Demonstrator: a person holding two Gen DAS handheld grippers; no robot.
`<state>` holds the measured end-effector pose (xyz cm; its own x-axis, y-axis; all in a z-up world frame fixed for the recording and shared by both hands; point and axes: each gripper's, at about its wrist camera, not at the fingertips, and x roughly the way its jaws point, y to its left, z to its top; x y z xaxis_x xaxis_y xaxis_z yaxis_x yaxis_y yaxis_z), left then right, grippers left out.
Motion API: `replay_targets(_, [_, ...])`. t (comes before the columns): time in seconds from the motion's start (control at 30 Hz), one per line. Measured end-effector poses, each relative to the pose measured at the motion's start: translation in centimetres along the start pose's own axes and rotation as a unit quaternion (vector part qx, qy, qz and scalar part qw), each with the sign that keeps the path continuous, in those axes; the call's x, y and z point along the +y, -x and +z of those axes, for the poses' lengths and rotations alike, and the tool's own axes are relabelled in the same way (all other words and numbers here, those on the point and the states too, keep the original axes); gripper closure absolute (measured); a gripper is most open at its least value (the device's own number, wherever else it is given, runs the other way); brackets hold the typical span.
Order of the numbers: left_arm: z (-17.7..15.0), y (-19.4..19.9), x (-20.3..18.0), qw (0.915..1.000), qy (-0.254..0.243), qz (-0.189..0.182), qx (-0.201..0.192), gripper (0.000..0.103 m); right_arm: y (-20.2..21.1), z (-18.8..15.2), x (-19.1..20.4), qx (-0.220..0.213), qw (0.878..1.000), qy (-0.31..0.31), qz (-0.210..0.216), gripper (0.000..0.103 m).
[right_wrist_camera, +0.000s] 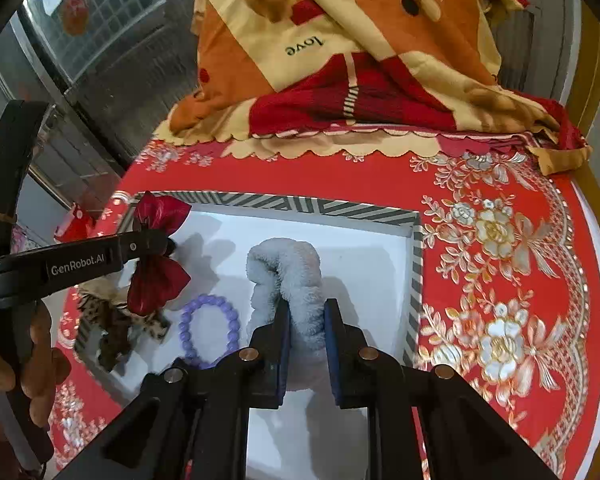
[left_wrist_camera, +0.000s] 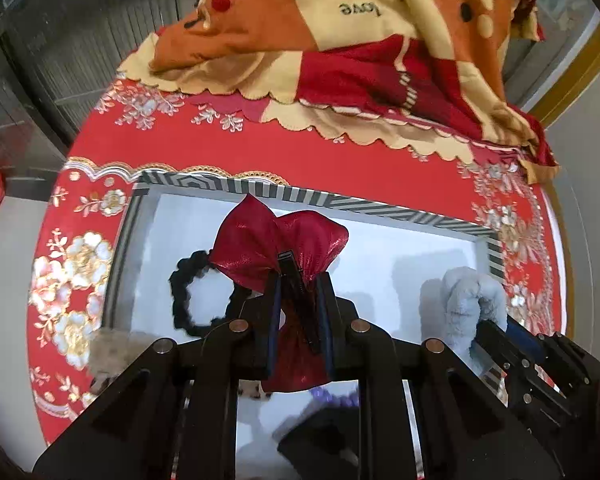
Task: Organize jewelry
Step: 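Carry both items over the tray and open both grippers to release them, then withdraw both open grippers from the tray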
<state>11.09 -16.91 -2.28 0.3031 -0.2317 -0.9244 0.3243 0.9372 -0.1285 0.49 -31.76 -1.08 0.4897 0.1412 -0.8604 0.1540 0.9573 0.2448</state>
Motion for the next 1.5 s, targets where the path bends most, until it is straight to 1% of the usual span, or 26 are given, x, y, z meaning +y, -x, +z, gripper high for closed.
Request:
replay_targets(0.13, [0.7,-2.1,0.5,0.9999,0.009,0.006,0.014,0.087,-2.2,0.7,-0.1,0.014,1.000,0.001,-0.006,0.088])
replay_targets(0.27, [0.9,-3.2,0.9,0.9997,0.012,0.009,0.021,0.087,-3.5,1.1,0.1,0.016,1.000,0.005,-0.006,0.088])
replay_targets(0.3, [0.9,-3.3,0.9,0.9997,0.011,0.010,0.021,0.087,-3.6,1.2,0.2,0.016,1.000,0.008,-0.004,0.085])
replay_targets(0.33, [0.9,-3.3,0.9,0.9997,0.011,0.011,0.021,0.087,-3.8,1.3,0.3,0.017,1.000,0.011,-0.001,0.073])
replay_targets(0.4, [0.9,-3.3,1.1,0.9997,0.015,0.008,0.019,0.081,-3.9,1.3,0.3,0.018,1.000,0.008,0.007,0.054])
replay_targets(0.47, [1.0,-3.2,1.4,0.9995,0.024,0.001,0.021,0.077,-3.7,1.3,0.2,0.018,1.000,0.000,0.025,0.054])
replay_targets(0.5, [1.0,-3.0,1.5,0.9994,0.027,-0.002,0.021,0.075,-3.4,1.2,0.2,0.017,1.000,0.001,0.026,0.054])
replay_targets(0.57, [0.9,-2.6,1.7,0.9994,0.029,-0.001,0.017,0.067,-2.9,1.2,0.4,0.012,1.000,0.007,0.026,0.054])
replay_targets(0.67, [0.6,-1.7,1.7,0.9996,0.027,0.001,0.012,0.061,-1.7,0.9,0.5,0.006,1.000,0.009,0.029,0.054])
replay_targets(0.9, [-0.8,1.0,1.2,0.9996,0.014,0.026,-0.004,0.060,1.1,0.0,0.3,-0.009,0.999,-0.002,0.034,0.054])
replay_targets(1.17, [-3.8,4.5,0.5,0.9986,-0.003,0.046,-0.026,0.060,4.4,-1.7,0.7,-0.029,0.999,-0.006,0.033,0.054])
replay_targets(1.5, [-8.3,8.7,-0.2,0.9973,-0.020,0.051,-0.048,0.060,9.4,-4.9,1.6,-0.053,0.998,-0.008,0.023,0.054])
